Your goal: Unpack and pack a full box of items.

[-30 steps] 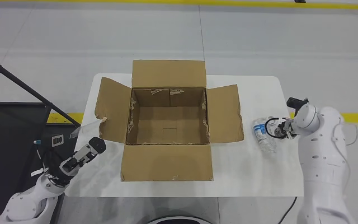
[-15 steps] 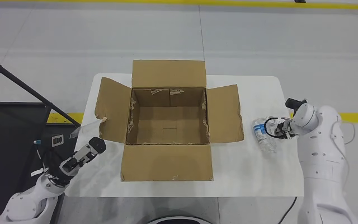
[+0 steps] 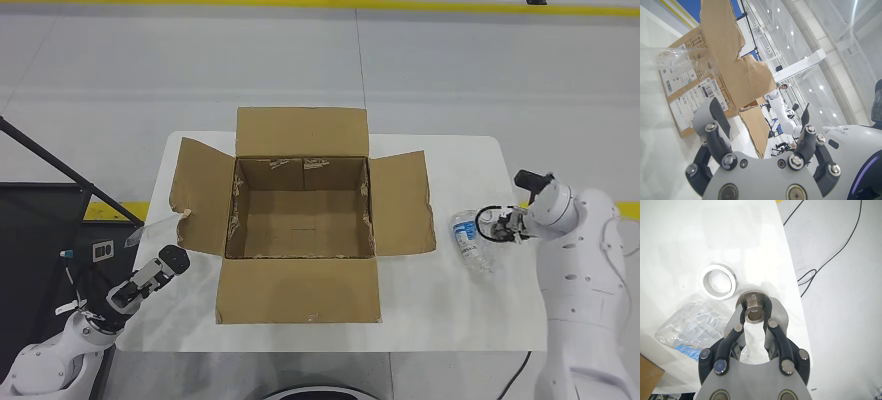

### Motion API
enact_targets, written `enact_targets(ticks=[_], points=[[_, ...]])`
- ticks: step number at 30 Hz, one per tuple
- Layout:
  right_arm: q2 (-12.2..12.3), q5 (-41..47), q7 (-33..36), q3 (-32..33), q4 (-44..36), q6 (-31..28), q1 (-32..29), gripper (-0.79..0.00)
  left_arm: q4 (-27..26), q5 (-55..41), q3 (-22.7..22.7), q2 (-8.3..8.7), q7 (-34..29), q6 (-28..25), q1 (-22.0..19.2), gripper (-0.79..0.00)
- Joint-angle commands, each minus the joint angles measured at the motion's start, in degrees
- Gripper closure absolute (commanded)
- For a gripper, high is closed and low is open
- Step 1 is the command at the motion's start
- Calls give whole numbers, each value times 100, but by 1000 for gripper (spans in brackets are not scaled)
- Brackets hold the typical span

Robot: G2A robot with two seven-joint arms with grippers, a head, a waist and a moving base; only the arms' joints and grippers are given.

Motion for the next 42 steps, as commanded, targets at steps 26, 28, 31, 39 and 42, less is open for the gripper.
enact_targets(ticks=[26,28,31,39,42], points=[[73,5581,-577,844,-4441,-1983,-1325,0,0,0,0,0,0,0,0,-785],[92,6035,-524,829,-4533,-2210,-1386,0,0,0,0,0,0,0,0,-785],[127,6720,-380,796,-4565,-2480,-1384,0,0,0,0,0,0,0,0,-785],[218,7057,-224,290,-4436,-2573,-1092,0,0,0,0,0,0,0,0,-785],[222,6772,-333,-207,-4293,-2471,-873,0,-52,83,4,-9,119,97,-15,-785]])
